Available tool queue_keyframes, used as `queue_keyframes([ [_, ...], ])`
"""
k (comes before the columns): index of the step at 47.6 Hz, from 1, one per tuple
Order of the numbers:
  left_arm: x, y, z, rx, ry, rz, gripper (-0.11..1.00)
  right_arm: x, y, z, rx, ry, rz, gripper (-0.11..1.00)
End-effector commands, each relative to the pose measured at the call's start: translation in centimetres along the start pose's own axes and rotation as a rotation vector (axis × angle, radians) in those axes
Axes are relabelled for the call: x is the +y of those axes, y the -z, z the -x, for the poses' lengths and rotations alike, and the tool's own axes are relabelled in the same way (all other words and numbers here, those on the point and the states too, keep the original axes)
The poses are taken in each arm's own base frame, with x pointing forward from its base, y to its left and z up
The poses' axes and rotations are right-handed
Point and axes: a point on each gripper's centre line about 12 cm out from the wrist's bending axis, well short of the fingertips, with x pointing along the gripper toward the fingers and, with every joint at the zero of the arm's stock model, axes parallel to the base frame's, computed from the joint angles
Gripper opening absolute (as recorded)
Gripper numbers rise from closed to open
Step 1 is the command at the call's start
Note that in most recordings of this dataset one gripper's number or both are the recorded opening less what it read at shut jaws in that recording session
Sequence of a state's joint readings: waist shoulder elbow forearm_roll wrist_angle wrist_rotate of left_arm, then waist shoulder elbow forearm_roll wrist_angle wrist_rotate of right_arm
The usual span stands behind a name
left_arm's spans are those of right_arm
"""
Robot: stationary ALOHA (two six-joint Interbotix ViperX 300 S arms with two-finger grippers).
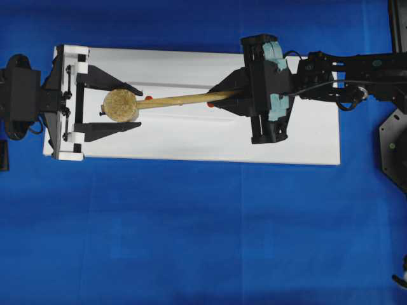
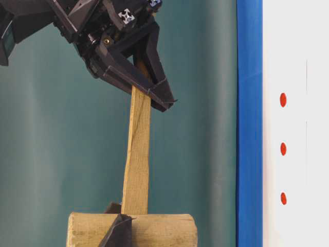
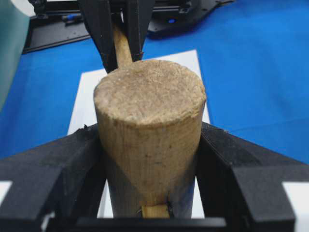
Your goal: Hit the mark with a hammer.
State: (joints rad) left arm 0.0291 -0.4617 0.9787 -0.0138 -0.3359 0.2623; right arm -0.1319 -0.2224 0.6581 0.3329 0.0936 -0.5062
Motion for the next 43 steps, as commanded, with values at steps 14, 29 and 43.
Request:
queue_keyframes([
  [14, 0.8, -0.9, 0.2, -0.024, -0.025, 0.077, 0.48, -0.4, -1.6, 0.6, -0.044, 0.009, -0.071, 0.00],
  [29, 0.7, -0.5, 1.5, -0.011, -0.022, 0.075, 0.83, -0.2, -1.5, 1.5, -0.050, 0.002, -0.155, 0.00],
  [43, 0.6, -0.1, 6.1, -0.013, -0.026, 0.086, 0.84, 0.2, -0.6, 2.6, -0.032, -0.010, -0.204, 0.00],
])
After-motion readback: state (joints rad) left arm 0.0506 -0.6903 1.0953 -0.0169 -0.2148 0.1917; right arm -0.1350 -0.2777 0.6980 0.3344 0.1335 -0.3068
